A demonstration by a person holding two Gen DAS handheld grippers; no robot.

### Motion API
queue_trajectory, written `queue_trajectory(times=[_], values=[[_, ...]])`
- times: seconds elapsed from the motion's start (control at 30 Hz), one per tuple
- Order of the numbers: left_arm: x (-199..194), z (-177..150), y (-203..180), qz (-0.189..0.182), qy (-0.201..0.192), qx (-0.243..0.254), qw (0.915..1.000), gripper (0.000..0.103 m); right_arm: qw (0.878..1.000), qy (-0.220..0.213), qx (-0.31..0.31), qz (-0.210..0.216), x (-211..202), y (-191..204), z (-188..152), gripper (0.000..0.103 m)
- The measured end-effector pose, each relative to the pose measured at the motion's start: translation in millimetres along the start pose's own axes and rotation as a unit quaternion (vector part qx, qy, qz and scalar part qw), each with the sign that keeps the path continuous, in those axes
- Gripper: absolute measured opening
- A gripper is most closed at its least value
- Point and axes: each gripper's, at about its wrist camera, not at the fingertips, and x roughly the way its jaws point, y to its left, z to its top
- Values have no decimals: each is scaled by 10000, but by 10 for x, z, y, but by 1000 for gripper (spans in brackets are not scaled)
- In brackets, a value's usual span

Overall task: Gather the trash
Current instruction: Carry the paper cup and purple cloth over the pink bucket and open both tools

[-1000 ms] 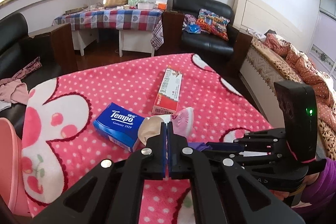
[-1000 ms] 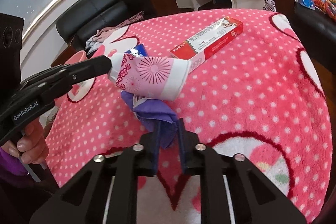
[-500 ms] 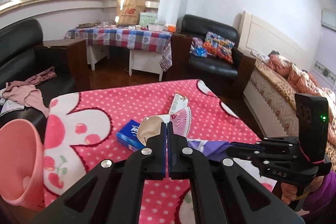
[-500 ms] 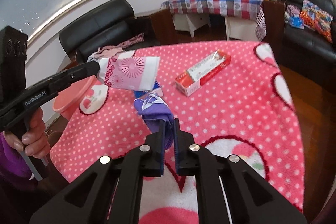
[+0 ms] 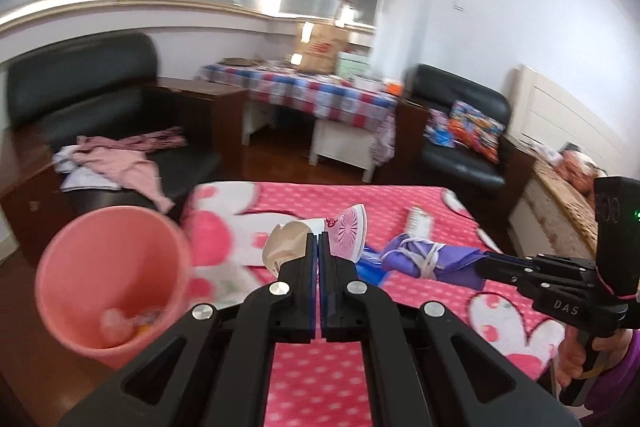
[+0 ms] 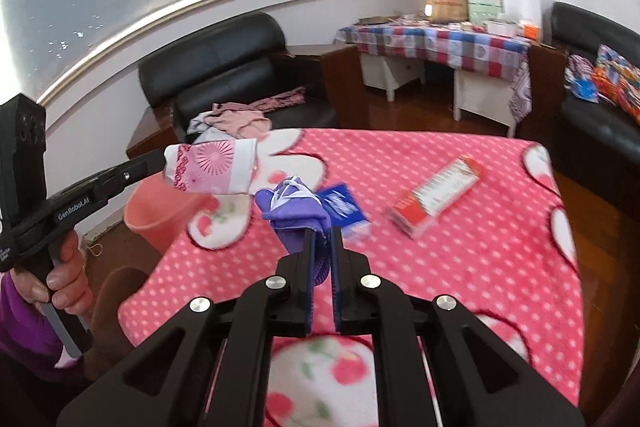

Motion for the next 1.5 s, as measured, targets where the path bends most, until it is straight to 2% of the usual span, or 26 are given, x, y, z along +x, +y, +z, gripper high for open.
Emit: queue_trajectory(times=[0.3,0.47,0.67,0.93,1.13,1.5], values=[[-382,-65,800,1008,-248,-451,9936,0,9966,104,-684,443,432,710,328,7],[-523,-161,1152,1338,-257,-685,9883,0,9923,216,-1060,595,680,1113,444,7],[-511,-283,1495,1683,-19,-853,9820,0,9856,392,-1497,683,995,1583,563,7],[-306,-441,1756,1888,355,-1018,9761,0,9742,885,-1979,631,1484,2059,567,7],[-97,-466,1856,1883,639,-976,9751,0,9648,1283,-2254,435,1841,2289,505,7],[282,-481,1886,1868,1095,-870,9724,0,9567,1740,-2325,209,2233,2346,397,7]])
